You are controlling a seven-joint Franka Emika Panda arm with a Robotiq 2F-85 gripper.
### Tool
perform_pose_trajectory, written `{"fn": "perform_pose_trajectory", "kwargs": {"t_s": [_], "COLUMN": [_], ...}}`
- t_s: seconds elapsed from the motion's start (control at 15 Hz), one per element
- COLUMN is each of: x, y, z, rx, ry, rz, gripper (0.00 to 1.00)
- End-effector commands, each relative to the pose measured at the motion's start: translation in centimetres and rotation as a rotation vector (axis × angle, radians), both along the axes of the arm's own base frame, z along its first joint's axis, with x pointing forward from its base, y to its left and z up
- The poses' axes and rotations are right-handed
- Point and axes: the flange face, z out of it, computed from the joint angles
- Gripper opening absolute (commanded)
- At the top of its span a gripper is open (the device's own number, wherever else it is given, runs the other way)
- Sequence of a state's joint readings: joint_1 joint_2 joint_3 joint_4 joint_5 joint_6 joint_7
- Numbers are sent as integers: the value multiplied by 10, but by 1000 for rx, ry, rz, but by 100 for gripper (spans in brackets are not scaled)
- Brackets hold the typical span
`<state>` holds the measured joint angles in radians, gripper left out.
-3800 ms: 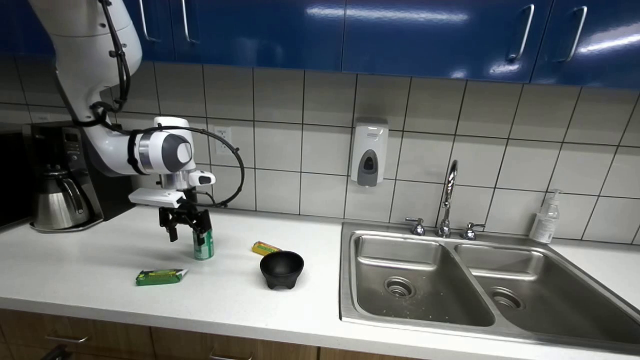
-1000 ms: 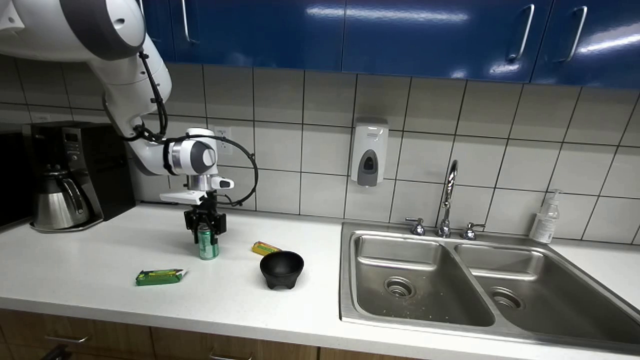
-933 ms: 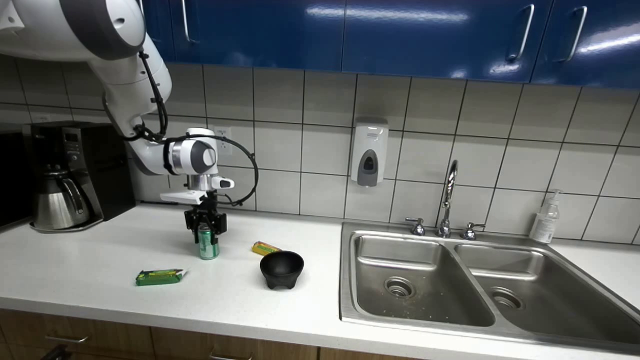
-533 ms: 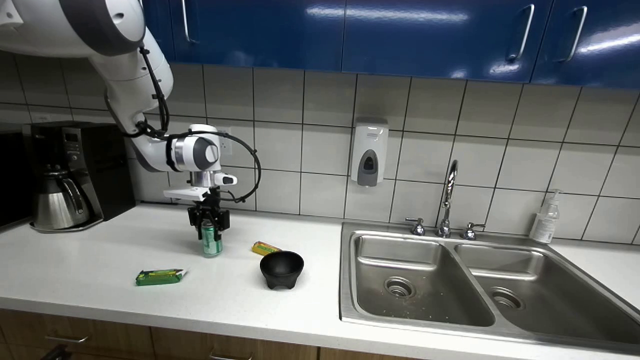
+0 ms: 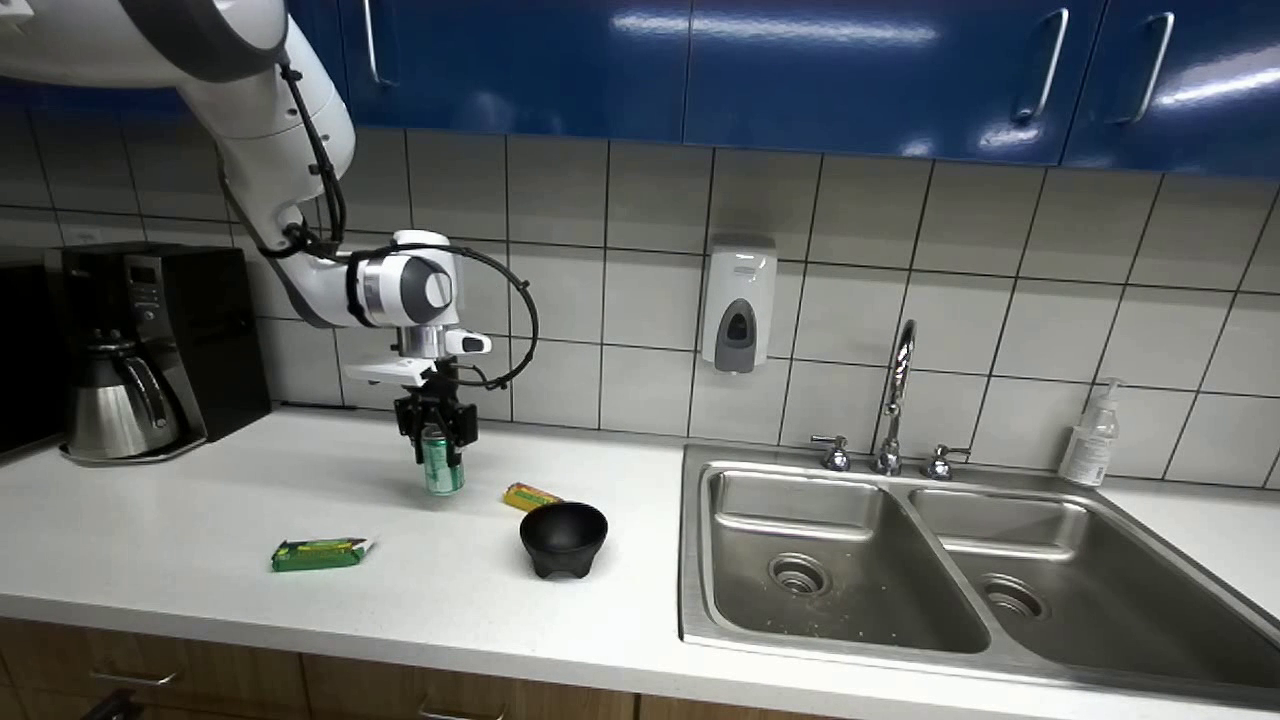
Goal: Lift the drink can and put it in the black bowl.
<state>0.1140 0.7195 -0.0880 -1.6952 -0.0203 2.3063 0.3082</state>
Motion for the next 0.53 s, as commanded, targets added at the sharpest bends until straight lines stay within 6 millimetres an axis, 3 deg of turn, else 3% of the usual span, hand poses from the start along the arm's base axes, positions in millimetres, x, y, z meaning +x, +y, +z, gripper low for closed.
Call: {"fn": "perform_pose_trajectory", "kwargs": {"t_s": [0.0,0.47], "x": [-13,-32], "y": [-20,-62], "z": [26,45], "rx": [5,-9], "ry": [-19,-37], "rz": [-37,-88], "gripper": [41,41]}}
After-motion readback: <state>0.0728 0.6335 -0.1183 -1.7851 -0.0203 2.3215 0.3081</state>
